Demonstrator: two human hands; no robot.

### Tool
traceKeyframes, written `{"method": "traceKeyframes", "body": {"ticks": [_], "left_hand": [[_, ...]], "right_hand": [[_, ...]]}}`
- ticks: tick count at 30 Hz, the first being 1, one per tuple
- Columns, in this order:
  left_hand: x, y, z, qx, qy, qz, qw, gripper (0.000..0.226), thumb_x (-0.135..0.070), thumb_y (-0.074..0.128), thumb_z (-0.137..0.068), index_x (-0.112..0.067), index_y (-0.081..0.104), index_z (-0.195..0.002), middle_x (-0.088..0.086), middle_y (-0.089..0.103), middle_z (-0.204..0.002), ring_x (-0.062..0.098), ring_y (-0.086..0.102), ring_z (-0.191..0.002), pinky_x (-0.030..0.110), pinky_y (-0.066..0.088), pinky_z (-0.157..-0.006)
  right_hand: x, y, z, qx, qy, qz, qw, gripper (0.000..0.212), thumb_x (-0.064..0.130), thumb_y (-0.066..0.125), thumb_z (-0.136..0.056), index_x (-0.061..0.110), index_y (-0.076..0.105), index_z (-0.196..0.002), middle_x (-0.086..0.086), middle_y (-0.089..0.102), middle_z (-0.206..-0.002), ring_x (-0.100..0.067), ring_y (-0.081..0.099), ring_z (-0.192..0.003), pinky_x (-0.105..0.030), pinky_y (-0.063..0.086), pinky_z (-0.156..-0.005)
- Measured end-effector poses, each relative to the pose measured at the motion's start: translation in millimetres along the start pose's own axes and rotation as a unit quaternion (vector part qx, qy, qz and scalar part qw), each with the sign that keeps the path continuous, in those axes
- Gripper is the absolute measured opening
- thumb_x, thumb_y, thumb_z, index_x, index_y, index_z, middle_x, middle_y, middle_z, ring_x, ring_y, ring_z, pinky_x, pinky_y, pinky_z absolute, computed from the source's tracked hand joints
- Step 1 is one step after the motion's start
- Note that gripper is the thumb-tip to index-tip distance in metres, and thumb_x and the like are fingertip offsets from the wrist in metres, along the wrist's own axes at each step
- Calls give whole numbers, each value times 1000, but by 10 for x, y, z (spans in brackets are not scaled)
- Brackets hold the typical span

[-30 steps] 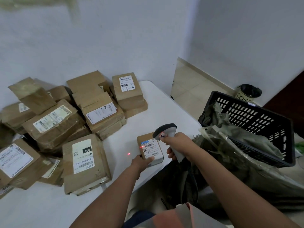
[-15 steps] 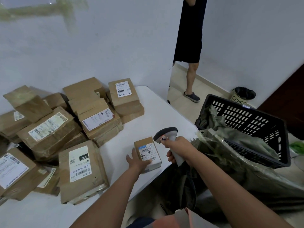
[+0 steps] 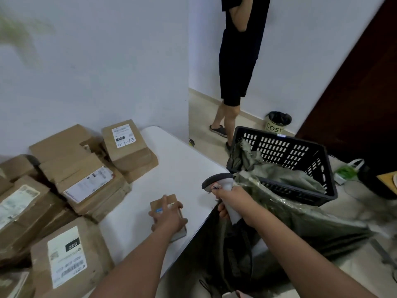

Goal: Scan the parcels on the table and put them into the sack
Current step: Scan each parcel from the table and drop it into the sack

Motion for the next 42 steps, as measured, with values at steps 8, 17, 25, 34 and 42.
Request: {"method": "traceKeyframes", "body": {"ticks": [8,17,25,34,42], "left_hand": [[-519,-394,264,85,121,224,963,68,-46,64,-76,-41,40,-139,-2,5,-158,27,23,-143,39,33,-108],[-1193,226,537,479,47,364,798,48,-26,62,-92,-44,50,-136,1,61,-135,32,55,-127,55,39,-108],[-1498,1478,735,493,-172,320,790,36,-47,68,-77,-16,71,-95,16,67,-109,33,56,-110,47,36,-108],[-2021,1852,559,226,-263,543,765,47,-39,47,-100,-18,47,-141,14,52,-136,37,50,-121,49,48,-94],[-2185,1690,551,217,-194,532,795,36,-20,49,-103,-9,49,-137,12,51,-136,33,49,-129,41,46,-103]], "right_hand": [[-396,-544,-4,-59,50,-65,995,30,29,64,-94,-1,61,-90,-13,59,-61,-21,57,-47,-25,47,-45],[-1341,-1420,53,-115,144,-180,966,32,31,66,-94,0,62,-87,-13,59,-65,-22,59,-54,-30,49,-54],[-2188,-2184,271,-215,212,-270,914,33,31,65,-94,3,57,-78,-12,56,-61,-21,55,-49,-27,46,-46],[-2486,-2720,273,-186,229,-269,917,31,31,67,-92,2,59,-86,-11,58,-62,-19,55,-46,-26,46,-45],[-2358,-2604,115,-146,230,-219,937,34,33,64,-94,-1,60,-92,-12,60,-63,-20,58,-49,-26,49,-48]]}}
Point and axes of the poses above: each hand's wrist, its own z-axis away from the middle knuckle, its own y-axis out of the palm, x = y × z, the point moved 2 cm from there along -z, towards the middle knuckle
